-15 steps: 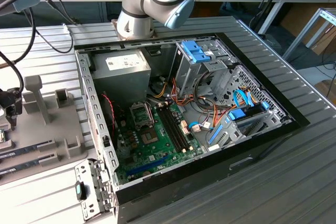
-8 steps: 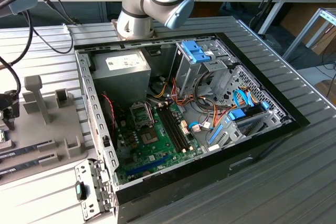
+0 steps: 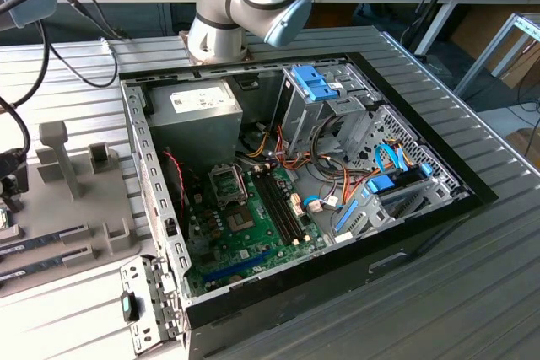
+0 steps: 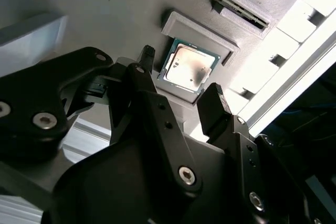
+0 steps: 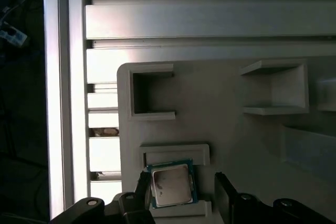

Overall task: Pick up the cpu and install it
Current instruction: 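Pick up the cpu and move it towards the insertion slot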

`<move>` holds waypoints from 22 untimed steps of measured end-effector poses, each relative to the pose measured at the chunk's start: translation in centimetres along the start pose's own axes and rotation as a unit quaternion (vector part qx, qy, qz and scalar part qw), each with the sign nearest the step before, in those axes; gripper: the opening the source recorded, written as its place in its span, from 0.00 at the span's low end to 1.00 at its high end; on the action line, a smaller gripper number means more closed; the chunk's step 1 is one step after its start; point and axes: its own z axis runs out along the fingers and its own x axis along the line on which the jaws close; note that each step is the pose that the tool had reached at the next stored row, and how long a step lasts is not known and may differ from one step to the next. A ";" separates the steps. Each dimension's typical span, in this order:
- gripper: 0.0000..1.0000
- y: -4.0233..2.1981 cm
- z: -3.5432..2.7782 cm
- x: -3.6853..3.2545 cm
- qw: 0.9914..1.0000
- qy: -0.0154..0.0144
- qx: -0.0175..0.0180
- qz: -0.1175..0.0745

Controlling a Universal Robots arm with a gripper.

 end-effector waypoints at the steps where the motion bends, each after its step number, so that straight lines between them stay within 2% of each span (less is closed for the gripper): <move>1: 0.60 -0.03 0.02 0.07 1.000 0.000 0.000 0.000; 9: 0.60 -0.42 0.30 1.19 1.000 0.000 0.000 -0.002; 12: 0.60 -0.54 0.46 1.34 1.000 0.000 0.000 -0.004; 15: 0.60 -0.60 0.68 1.33 1.000 0.000 0.001 -0.009; 19: 0.60 -0.58 0.96 0.57 1.000 0.000 0.002 -0.020; 22: 0.60 -0.56 1.11 0.34 1.000 0.000 0.002 -0.026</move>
